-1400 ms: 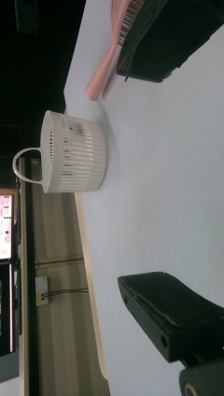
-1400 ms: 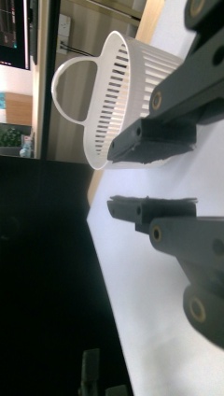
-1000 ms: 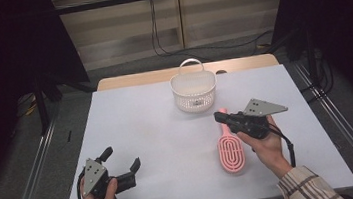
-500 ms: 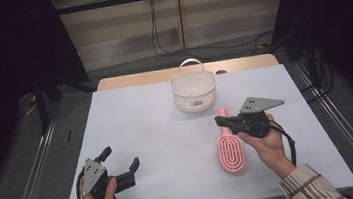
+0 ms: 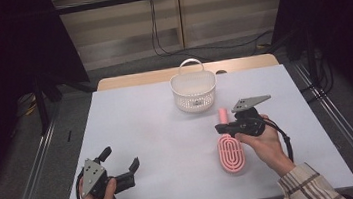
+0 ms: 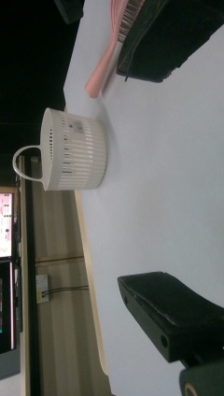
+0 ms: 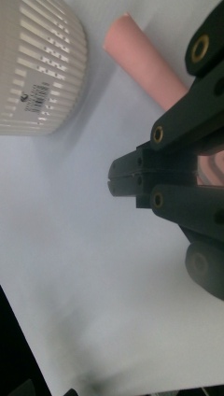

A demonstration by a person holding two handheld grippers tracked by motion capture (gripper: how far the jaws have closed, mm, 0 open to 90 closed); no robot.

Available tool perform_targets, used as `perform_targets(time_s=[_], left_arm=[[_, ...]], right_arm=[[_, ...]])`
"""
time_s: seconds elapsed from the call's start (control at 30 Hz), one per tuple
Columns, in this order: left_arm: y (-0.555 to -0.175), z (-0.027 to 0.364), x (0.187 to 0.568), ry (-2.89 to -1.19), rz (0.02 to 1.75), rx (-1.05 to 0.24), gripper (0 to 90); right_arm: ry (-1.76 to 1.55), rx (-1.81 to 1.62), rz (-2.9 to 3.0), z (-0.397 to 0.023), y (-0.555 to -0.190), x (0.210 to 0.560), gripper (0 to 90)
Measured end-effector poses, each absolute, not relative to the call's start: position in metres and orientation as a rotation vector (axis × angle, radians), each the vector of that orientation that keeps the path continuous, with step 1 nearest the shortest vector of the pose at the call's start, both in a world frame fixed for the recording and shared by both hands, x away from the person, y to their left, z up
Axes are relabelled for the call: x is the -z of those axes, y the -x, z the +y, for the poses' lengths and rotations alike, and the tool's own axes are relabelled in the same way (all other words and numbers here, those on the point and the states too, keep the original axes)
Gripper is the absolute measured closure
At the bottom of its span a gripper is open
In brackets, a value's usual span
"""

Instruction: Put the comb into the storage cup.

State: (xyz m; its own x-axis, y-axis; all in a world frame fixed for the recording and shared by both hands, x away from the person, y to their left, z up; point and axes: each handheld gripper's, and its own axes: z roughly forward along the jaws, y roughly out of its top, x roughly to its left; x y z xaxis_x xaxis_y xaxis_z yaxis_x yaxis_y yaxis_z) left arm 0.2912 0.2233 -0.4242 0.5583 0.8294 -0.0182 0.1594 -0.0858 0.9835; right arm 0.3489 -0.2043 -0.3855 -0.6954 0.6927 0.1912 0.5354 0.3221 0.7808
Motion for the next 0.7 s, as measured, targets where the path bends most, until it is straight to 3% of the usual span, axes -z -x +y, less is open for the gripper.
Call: perform_targets(time_s=[0.7], left_arm=[[-0.291, 0.223, 0.424, -1.591, 0.855, -0.685, 2.0]], right_arm=[[-1.136, -1.131, 2.64, -0.178, -0.328, 0.391, 90.0]])
